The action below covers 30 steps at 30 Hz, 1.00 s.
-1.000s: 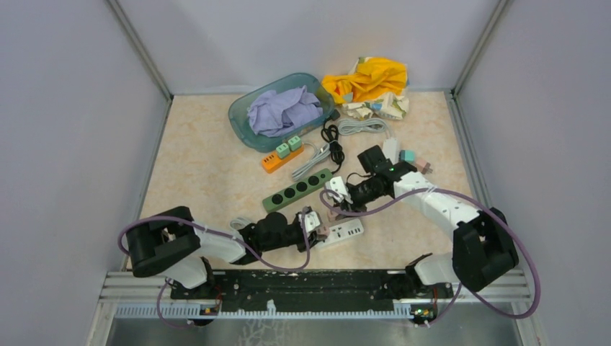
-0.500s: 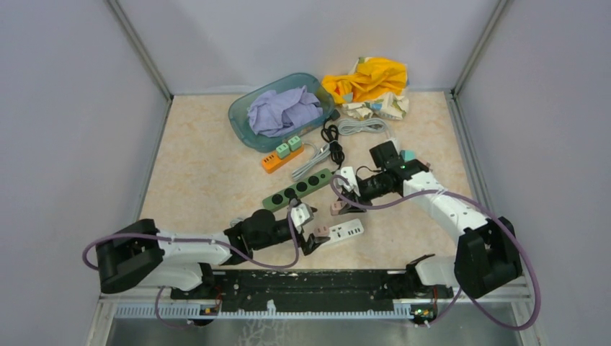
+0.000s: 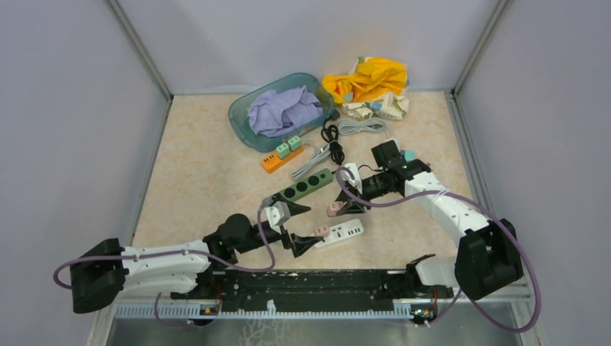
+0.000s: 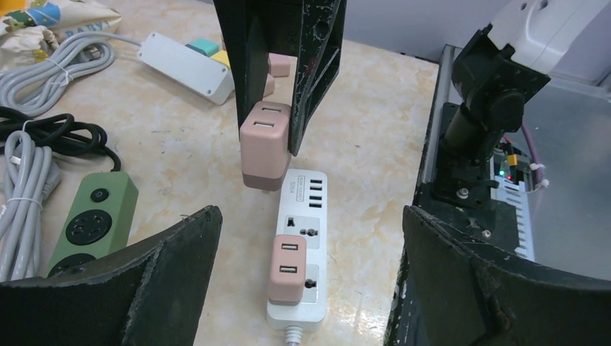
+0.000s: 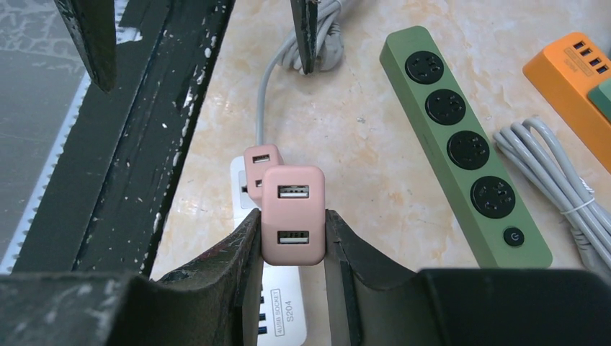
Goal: Pull the plug off the socket
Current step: Place the plug at the center of the board.
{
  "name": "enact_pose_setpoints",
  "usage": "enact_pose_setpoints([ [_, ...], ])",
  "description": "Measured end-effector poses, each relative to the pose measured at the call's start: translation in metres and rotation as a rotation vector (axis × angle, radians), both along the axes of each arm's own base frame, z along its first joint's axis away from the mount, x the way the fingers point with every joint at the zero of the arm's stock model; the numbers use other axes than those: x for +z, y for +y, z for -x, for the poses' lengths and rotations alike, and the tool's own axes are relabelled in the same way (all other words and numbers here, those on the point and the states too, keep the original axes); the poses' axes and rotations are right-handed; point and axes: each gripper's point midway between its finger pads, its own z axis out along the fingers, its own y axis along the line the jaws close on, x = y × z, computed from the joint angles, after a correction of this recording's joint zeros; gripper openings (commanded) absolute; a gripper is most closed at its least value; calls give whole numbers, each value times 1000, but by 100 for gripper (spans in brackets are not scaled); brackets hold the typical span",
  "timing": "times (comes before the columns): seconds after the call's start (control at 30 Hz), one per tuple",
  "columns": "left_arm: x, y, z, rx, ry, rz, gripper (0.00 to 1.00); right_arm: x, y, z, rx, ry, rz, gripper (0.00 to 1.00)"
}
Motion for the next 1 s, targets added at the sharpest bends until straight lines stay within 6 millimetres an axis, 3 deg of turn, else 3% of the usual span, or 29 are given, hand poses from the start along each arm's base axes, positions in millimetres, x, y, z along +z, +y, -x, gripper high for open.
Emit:
enact_pose_setpoints([
  [0.4,8,2,1,-21,56,45,93,5,3,5,6,40,-30,0],
  [1.0,9,-2,3,-60,62,67,93,12,7,8,18,62,-68,0],
])
